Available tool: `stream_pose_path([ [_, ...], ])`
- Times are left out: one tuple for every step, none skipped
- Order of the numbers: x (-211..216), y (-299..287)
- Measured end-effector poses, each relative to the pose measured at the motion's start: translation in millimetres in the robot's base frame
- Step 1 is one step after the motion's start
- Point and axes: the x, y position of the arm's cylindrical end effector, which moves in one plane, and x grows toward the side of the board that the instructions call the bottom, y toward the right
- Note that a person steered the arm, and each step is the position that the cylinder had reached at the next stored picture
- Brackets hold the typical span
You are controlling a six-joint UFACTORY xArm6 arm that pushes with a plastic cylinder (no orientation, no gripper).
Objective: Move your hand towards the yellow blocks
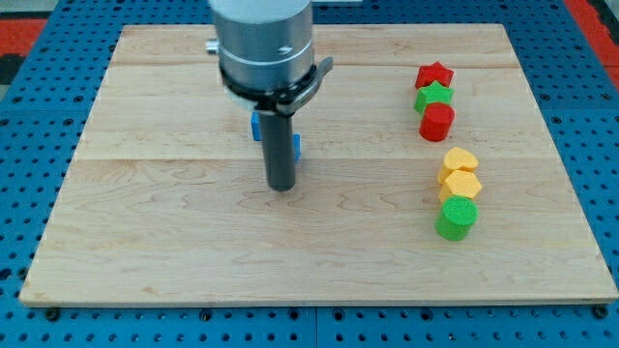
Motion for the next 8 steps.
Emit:
stream_pose_path([
  [-24.4,-12.6],
  [-49.5,-30.4],
  [-38.2,-50.6],
  [-30.9,-87.0],
  [-38.5,-97.4],
  [-38.9,-101.2],
  [-38.9,-93.4],
  [-31.3,-89.7],
])
